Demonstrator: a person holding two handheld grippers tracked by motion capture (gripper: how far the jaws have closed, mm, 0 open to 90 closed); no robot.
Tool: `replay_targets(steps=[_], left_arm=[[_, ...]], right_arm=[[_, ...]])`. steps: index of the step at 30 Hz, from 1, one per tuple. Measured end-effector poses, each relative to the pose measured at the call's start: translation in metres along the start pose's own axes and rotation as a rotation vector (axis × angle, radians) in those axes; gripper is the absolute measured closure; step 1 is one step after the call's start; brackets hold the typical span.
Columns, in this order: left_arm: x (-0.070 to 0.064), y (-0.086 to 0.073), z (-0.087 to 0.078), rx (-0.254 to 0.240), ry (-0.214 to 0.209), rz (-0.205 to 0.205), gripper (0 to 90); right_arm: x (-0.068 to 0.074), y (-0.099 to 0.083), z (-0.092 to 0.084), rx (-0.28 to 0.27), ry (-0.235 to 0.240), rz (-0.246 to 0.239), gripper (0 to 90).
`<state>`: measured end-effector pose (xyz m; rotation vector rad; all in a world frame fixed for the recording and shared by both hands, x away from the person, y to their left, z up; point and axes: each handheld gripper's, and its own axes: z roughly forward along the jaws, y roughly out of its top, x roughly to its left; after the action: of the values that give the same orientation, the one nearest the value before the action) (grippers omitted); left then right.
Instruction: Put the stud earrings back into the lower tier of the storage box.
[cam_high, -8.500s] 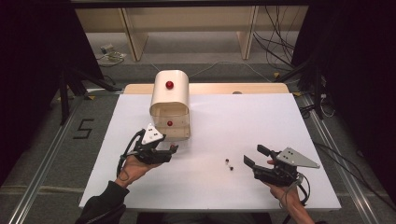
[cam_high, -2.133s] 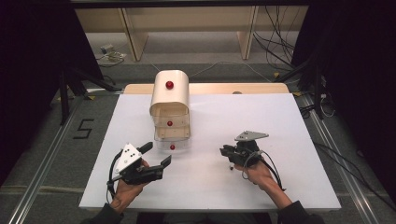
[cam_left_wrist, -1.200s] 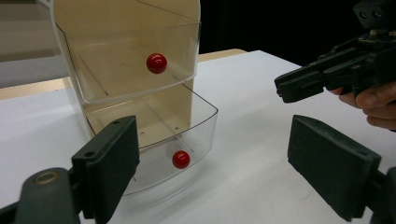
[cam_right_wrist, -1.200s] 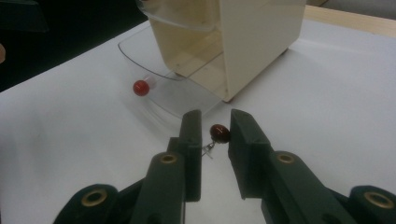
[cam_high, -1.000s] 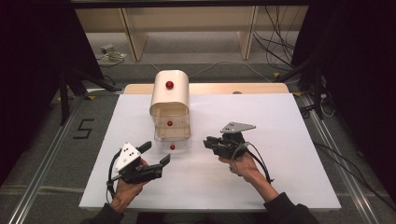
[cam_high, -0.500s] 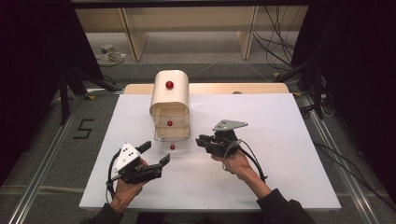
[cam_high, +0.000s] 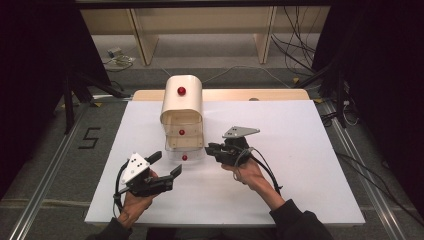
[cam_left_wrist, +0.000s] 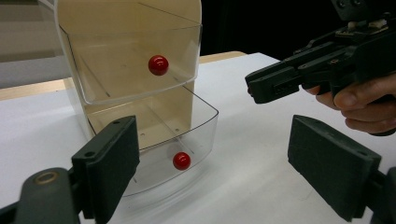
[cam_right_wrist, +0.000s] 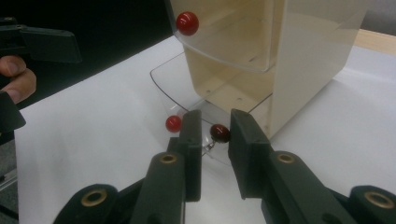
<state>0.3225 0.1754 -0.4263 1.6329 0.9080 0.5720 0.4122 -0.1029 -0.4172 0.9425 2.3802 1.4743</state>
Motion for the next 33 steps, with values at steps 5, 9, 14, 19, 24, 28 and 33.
replay_targets(steps=[5,9,14,19,24,28,33], left_arm=[[0.0,0.0,0.0,-0.001,0.002,-0.003,16.1],[0.0,0.0,0.0,-0.005,0.003,-0.007,16.1],[0.0,0.0,0.0,-0.002,0.001,-0.003,16.0],[0.0,0.0,-0.001,-0.002,0.0,-0.001,16.0],[0.0,0.0,-0.001,-0.006,0.001,-0.005,16.0],[0.0,0.0,-0.001,-0.006,0.003,-0.004,16.0],[0.001,0.0,-0.001,-0.007,0.006,-0.003,16.0]], right_arm=[[0.002,0.003,0.005,0.001,0.007,-0.004,75.7],[0.004,0.006,0.008,0.005,0.009,-0.007,75.7],[0.006,0.009,0.014,0.007,0.015,-0.009,75.7],[0.007,0.012,0.02,-0.001,0.012,-0.008,75.7],[0.007,0.015,0.026,0.001,0.009,-0.001,75.7],[0.007,0.015,0.03,0.006,0.006,0.0,75.6],[0.006,0.016,0.034,0.011,0.004,0.009,75.6]])
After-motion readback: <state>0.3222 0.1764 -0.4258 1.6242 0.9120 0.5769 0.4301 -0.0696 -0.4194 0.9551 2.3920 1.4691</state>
